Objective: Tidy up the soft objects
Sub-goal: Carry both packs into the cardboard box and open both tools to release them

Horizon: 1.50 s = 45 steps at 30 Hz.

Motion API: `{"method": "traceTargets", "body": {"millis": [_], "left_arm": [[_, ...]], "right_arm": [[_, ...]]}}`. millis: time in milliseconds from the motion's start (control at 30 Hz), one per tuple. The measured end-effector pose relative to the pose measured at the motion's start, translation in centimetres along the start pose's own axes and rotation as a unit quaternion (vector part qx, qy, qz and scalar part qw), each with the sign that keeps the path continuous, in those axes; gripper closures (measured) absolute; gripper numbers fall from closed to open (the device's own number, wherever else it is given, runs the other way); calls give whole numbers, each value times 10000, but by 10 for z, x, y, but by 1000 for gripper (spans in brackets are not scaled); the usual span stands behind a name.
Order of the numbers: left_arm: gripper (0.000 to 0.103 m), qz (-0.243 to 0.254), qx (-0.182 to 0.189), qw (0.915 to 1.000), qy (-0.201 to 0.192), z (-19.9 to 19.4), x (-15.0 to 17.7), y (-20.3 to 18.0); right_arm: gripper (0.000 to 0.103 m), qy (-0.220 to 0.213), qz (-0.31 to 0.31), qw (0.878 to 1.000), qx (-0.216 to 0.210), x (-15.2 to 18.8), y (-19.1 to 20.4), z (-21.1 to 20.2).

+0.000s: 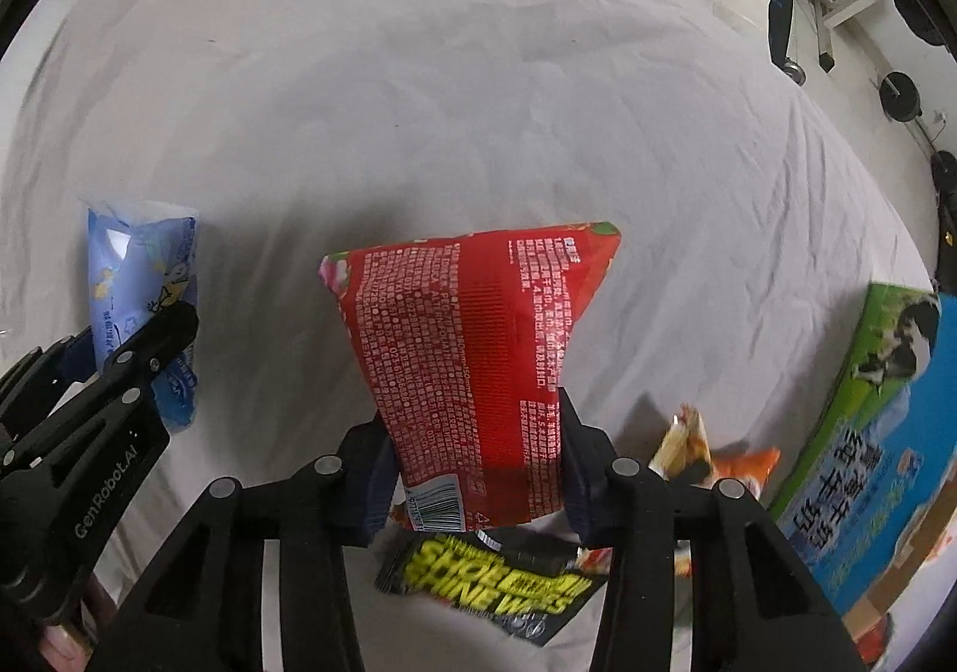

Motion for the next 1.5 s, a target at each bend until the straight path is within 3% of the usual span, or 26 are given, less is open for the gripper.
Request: {"method": "traceTargets", "body": {"millis": [300, 533, 700, 900, 1033, 1167, 1300, 1500], "left_arm": [[68, 195, 402, 9973, -575, -82, 33, -16], [67, 479, 884, 9904, -950, -149, 62, -53], [67, 759, 1239, 9834, -1089, -181, 80, -106], [67, 1259, 1665, 9726, -1023, -198, 91, -186], [67, 1557, 1878, 9665, -795, -194, 93, -249], [67, 1835, 1848, 9639, -546, -174, 88, -308], [67, 1908, 1669, 9671, -202, -141, 74, -355], [67, 1852, 1279, 9742, 155, -89, 53, -391]], "right_arm": [[56, -560, 155, 9970, -513, 54, -18, -73], [56, -1132, 440, 9882, -929, 115, -57, -145], [56, -1447, 807, 9806, -1050, 145, -115, -177], [56, -1706, 1488, 9700, -887, 202, -222, -206], [56, -1695, 1924, 9647, -605, 224, -304, -195], [56, -1516, 2291, 9608, -376, 234, -374, -171], [56, -1246, 2552, 9587, -152, 236, -427, -135], [56, -815, 2662, 9604, -27, 224, -473, -70]]}}
Point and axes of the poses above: each gripper's, at about its wrist camera, not at the fingertips, and z roughly the way its jaws point, y to its left, x to its underside, the point moved 4 cm from there along z, roughly the way its jaws point, and after that the axes turned 4 degrees about x, right-handed, at the moved point
